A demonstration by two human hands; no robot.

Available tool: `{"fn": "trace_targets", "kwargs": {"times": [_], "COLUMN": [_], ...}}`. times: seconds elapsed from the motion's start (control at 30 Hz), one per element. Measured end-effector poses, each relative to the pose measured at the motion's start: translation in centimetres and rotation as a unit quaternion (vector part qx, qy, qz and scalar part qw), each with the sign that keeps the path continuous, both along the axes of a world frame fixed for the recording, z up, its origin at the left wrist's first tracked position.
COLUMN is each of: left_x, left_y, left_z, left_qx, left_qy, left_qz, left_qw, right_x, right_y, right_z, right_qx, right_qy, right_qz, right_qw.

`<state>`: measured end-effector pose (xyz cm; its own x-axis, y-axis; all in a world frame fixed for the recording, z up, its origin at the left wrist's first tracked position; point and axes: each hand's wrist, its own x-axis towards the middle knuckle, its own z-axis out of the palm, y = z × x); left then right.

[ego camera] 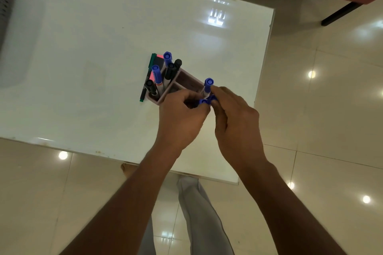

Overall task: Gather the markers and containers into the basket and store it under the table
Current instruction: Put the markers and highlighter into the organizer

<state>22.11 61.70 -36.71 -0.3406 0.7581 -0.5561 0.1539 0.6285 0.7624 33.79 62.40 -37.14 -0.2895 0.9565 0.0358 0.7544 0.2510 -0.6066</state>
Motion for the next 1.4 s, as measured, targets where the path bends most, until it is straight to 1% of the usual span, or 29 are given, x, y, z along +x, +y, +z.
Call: {"fn": "trace_targets", "kwargs": {"times": [0.1, 0.17, 0.23, 0.33, 0.43, 0.5, 0.6, 0.67, 0.73, 0.83, 0.9, 0.97, 1.07, 1.2, 1.23, 1.3, 1.37, 1.4], "left_x": [0.0, 0.0, -0.2, -1.0, -2.4, -3.5, -5.3, -6.7, -8.2, -10.2, -11.3, -12.0, -12.5, -13.4, -13.8, -14.7, -15.7, -16.0], "left_y": [-0.2, -0.3, -0.5, -1.1, -2.1, -3.0, -4.6, -5.1, -5.1, -4.4, -3.6, -2.6, -1.5, -0.9, -0.9, -1.4, -2.4, -3.1], "left_z": [0.0, 0.0, 0.2, 0.7, 1.2, 1.1, 0.1, -1.4, -3.5, -6.3, -7.7, -9.0, -10.4, -10.7, -10.4, -9.7, -8.8, -8.2], "left_qx": [0.004, 0.005, 0.014, 0.051, 0.095, 0.123, 0.155, 0.16, 0.147, 0.122, 0.1, 0.058, -0.003, -0.011, -0.009, 0.006, 0.048, 0.075], "left_qy": [-0.004, -0.009, -0.001, 0.027, 0.05, 0.08, 0.125, 0.147, 0.172, 0.205, 0.212, 0.225, 0.245, 0.263, 0.259, 0.245, 0.21, 0.183], "left_qz": [-0.001, 0.001, -0.004, -0.002, 0.008, 0.021, 0.066, 0.106, 0.126, 0.092, 0.049, -0.01, -0.08, -0.136, -0.137, -0.101, -0.063, -0.061], "left_qw": [1.0, 1.0, 1.0, 0.998, 0.994, 0.989, 0.978, 0.971, 0.966, 0.967, 0.971, 0.972, 0.966, 0.955, 0.956, 0.964, 0.974, 0.978], "right_x": [0.0, -0.2, -0.1, 0.2, 0.7, 0.7, 0.0, -1.3, -3.2, -7.0, -9.8, -12.2, -15.3, -18.0, -18.5, -19.3, -19.7, -19.9], "right_y": [-0.4, -0.5, -0.5, -0.9, -2.2, -3.7, -6.6, -8.4, -9.8, -10.8, -10.9, -10.7, -9.7, -7.3, -6.6, -5.5, -4.7, -4.3], "right_z": [-0.2, -0.4, -0.6, -0.3, -0.2, -0.5, -1.5, -2.2, -2.7, -3.0, -3.1, -3.3, -4.3, -5.3, -5.3, -5.1, -4.6, -4.1], "right_qx": [0.003, -0.002, 0.015, 0.037, 0.036, 0.018, -0.041, -0.077, -0.093, -0.091, -0.082, -0.077, -0.068, -0.095, -0.111, -0.151, -0.209, -0.238], "right_qy": [0.013, 0.014, 0.018, 0.054, 0.083, 0.09, 0.088, 0.092, 0.109, 0.142, 0.164, 0.177, 0.173, 0.169, 0.17, 0.171, 0.167, 0.166], "right_qz": [-0.039, -0.04, -0.049, -0.104, -0.153, -0.177, -0.205, -0.218, -0.223, -0.222, -0.216, -0.22, -0.25, -0.295, -0.304, -0.317, -0.322, -0.32], "right_qw": [0.999, 0.999, 0.999, 0.992, 0.984, 0.98, 0.974, 0.969, 0.964, 0.96, 0.959, 0.956, 0.95, 0.936, 0.931, 0.921, 0.908, 0.902]}}
